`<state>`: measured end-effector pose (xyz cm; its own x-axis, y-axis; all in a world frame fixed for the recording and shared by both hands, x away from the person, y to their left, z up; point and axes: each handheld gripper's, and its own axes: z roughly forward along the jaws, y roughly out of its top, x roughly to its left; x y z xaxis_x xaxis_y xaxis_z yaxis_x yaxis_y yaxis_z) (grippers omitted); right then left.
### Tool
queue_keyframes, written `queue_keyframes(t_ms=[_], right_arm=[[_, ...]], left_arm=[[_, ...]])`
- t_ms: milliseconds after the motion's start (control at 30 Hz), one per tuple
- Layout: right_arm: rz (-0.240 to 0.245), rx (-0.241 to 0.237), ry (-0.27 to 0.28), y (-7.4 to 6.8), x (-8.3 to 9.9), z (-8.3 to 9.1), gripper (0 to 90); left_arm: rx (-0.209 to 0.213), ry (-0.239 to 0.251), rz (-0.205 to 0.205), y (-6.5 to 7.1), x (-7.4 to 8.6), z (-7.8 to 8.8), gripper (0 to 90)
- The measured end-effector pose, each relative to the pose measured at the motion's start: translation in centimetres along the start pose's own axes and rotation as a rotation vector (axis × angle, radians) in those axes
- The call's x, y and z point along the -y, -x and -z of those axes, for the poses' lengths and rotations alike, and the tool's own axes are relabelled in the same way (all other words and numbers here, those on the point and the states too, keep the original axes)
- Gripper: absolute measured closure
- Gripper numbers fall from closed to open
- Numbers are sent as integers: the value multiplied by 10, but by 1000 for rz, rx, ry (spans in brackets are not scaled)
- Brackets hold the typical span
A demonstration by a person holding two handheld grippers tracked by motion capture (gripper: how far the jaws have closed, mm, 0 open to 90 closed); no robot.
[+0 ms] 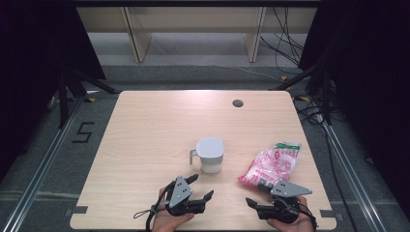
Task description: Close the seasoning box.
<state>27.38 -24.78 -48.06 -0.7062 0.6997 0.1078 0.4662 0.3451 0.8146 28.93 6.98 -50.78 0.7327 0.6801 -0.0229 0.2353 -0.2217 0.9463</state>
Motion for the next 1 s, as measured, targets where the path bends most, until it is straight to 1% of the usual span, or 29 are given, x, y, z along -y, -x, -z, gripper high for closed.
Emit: queue_keyframes(t_ms=[33, 67, 100, 133, 167, 200, 233, 267, 300, 333, 367, 400, 433, 467, 500, 600, 700, 733, 767, 800, 833, 867, 900, 967, 1000], right_arm=[[-16, 3, -13, -2, 1, 1, 343], [3, -8, -10, 0, 1, 1, 343], [-11, 5, -16, -2, 3, 3, 340], [-11, 5, -16, -2, 3, 3, 340], [-23, -6, -28, -3, 3, 3, 340], [-6, -15, -18, -1, 4, 2, 339], [0, -7, -20, -1, 5, 3, 338], [-4, -3, -31, -2, 6, 5, 338], [-4, -3, -31, -2, 6, 5, 338], [-1, -12, -31, -2, 6, 4, 337], [-2, -10, -29, -3, 7, 5, 337], [5, -7, -23, -2, 7, 5, 337], [2, -1, -16, -3, 7, 5, 336], [3, -4, -27, -2, 7, 6, 336], [2, -12, -25, -2, 8, 6, 336], [3, -11, -24, -2, 8, 6, 336], [3, -12, -24, -2, 8, 5, 335], [-1, -29, -36, -2, 8, 5, 334], [-1, -29, -36, -2, 8, 5, 334], [-5, -13, -23, -3, 8, 5, 334], [-3, -14, -25, -3, 8, 5, 334], [-3, -14, -25, -3, 8, 5, 334], [-3, -19, -25, -3, 8, 5, 334], [-2, -13, -28, -2, 7, 6, 333], [-2, -13, -28, -2, 7, 6, 333]], left_arm=[[2, -5, -5, 0, 0, 0, 269], [7, -11, -15, 0, 0, 1, 269], [8, -5, 0, 1, 1, 0, 269], [4, -1, -1, 2, 1, -1, 269], [11, 0, 1, 2, 1, -1, 268], [0, -19, -13, 1, 1, 0, 268], [6, -5, -1, 3, 2, -1, 268], [8, -3, 1, 3, 2, -1, 268], [4, -4, -1, 3, 2, -1, 268], [8, -2, 1, 3, 2, -1, 268], [12, -3, -6, 3, 2, -1, 268], [11, 4, 10, 4, 2, -1, 268], [3, -3, 0, 3, 2, 0, 268], [3, -3, 0, 3, 2, 0, 268], [14, -11, -42, 0, 1, 0, 268], [8, -10, -47, -1, 1, 1, 268], [8, -11, -34, 0, 1, 1, 267], [0, -11, -1, 2, 2, 1, 267], [0, -11, -1, 2, 2, 1, 267], [5, -8, -29, 0, 1, 1, 266], [8, 7, -23, 1, 1, 0, 266], [8, 7, -23, 1, 1, 0, 266], [3, -8, -29, 0, 1, 1, 265], [-5, -11, -1, 1, 1, 2, 264], [-3, -7, 1, 1, 1, 2, 264]])
